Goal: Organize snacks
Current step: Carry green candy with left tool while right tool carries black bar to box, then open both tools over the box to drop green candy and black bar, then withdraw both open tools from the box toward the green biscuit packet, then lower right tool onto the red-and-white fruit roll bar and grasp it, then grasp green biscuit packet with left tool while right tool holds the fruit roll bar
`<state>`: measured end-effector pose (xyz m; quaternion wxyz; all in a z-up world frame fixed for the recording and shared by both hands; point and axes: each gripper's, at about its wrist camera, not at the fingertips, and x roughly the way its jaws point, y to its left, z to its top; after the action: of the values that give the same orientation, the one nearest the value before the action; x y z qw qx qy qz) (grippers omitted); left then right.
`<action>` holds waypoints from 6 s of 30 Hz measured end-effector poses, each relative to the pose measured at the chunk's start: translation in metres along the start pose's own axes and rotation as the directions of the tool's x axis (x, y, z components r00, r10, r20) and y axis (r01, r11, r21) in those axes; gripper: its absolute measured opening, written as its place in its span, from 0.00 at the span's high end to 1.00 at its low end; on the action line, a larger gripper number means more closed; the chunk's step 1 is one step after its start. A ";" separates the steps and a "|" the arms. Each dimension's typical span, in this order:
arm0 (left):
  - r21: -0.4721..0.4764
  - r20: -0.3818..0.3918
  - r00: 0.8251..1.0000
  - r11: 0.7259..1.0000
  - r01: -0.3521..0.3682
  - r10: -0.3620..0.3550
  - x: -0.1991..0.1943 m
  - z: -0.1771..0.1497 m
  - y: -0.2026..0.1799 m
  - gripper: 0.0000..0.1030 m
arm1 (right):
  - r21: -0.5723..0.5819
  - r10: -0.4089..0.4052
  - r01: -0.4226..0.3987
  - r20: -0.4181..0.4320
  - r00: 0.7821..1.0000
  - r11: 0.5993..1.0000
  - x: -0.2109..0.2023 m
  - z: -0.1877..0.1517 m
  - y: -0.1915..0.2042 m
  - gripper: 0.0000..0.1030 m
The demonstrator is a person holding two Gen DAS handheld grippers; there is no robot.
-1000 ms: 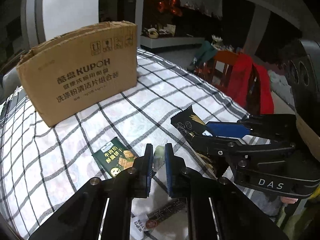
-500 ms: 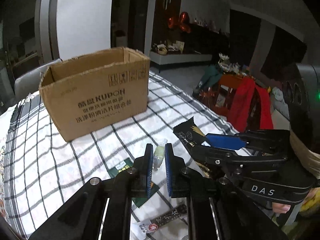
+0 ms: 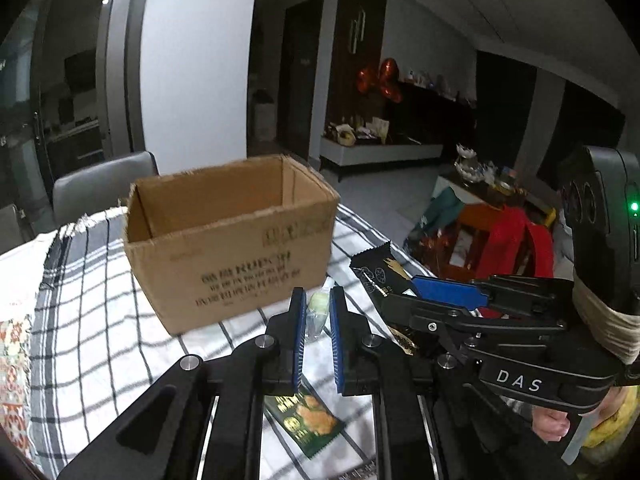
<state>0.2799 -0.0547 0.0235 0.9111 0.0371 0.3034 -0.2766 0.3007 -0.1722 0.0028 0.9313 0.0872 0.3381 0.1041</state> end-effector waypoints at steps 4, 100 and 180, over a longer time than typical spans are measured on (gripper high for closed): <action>-0.003 0.025 0.999 1.000 -0.024 0.024 0.001 0.014 0.008 0.87 | -0.006 0.011 -0.011 0.017 1.000 1.000 0.004 0.016 0.002 0.71; -0.206 -0.266 0.924 0.921 -0.332 0.274 -0.033 -0.136 -0.001 0.50 | -0.248 0.124 -0.225 -0.367 0.922 0.942 0.018 -0.096 0.048 0.49; -0.261 -0.386 0.897 0.907 -0.330 0.215 0.101 -0.111 0.001 0.50 | 0.002 0.006 -0.006 -0.176 0.984 1.000 0.053 -0.064 -0.029 0.79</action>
<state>0.2880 -0.0759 -0.1251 0.8665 -0.0202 0.4923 -0.0805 0.3029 -0.1805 -0.0843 0.8973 0.0793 0.4190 0.1139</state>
